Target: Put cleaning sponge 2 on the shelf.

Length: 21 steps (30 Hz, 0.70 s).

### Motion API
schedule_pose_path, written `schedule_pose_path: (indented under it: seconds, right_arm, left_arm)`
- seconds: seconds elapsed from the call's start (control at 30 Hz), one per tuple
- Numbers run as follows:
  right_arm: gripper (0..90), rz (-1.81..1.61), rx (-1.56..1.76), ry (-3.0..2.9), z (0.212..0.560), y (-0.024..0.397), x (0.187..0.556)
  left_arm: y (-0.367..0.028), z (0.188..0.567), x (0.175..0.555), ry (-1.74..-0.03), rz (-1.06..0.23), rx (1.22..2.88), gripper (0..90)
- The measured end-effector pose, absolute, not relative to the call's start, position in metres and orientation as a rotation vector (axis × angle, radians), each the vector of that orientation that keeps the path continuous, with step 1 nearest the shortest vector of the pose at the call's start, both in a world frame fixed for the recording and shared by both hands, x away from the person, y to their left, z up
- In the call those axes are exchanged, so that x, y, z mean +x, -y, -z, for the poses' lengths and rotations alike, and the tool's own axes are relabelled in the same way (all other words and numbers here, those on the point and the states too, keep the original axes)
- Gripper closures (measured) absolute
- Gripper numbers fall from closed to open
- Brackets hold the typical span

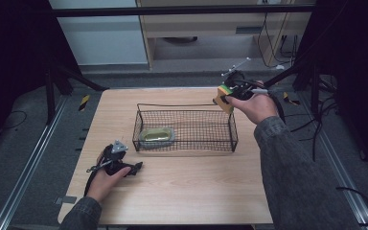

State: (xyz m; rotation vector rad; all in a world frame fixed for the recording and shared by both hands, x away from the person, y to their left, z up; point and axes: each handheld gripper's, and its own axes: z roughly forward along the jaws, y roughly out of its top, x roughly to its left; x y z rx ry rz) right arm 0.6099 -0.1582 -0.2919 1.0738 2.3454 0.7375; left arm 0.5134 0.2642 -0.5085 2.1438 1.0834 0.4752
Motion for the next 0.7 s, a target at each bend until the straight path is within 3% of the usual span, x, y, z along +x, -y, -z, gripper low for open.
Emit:
schedule_pose_path:
  seconds: [0.7]
  right_arm:
    - [64.8, -0.703, 1.042, -2.364, 0.301, 0.148, 0.614]
  left_arm:
    - [-0.264, 0.508, 0.514, -1.083, -0.475, 2.144, 0.0]
